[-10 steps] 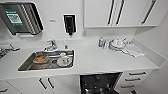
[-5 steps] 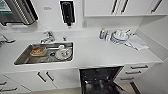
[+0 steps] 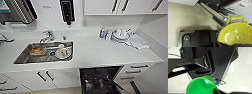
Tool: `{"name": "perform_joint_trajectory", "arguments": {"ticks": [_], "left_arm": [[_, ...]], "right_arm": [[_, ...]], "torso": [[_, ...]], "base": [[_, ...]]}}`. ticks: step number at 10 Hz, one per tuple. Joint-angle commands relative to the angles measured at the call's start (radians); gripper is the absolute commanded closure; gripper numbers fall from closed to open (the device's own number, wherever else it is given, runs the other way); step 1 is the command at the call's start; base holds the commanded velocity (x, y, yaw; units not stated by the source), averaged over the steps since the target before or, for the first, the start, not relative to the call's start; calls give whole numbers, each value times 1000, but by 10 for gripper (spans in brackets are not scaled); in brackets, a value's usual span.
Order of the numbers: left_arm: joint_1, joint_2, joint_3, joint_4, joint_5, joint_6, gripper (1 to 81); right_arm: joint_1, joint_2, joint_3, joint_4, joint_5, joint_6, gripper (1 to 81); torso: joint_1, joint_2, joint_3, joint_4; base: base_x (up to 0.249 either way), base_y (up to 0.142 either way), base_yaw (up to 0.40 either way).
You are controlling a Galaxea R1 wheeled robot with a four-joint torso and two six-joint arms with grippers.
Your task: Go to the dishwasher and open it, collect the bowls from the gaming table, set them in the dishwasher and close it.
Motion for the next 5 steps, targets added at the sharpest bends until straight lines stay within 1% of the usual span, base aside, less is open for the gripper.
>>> {"name": "perform_joint_trajectory", "arguments": {"ticks": [1, 2, 3, 4, 5], "left_arm": [[-251, 31, 29, -26, 218, -76, 811], [-329, 55, 23, -26, 287, -103, 811], [-395, 84, 15, -20, 322, -128, 811], [-443, 124, 0, -14, 354, -151, 811], [-484, 178, -35, -11, 391, -165, 811]], "right_arm": [[-4, -12, 2, -8, -32, 0, 811], [0, -12, 2, -5, -32, 1, 811], [0, -10, 8, -5, -30, 3, 811], [3, -10, 15, -2, -32, 3, 811], [5, -10, 18, 0, -32, 3, 811]], "torso": [[0, 0, 0, 0], [0, 0, 0, 0], [0, 0, 0, 0], [0, 0, -1, 0], [0, 0, -1, 0]], "base": [[0, 0, 0], [0, 0, 0], [0, 0, 0], [0, 0, 0], [0, 0, 0]]}}
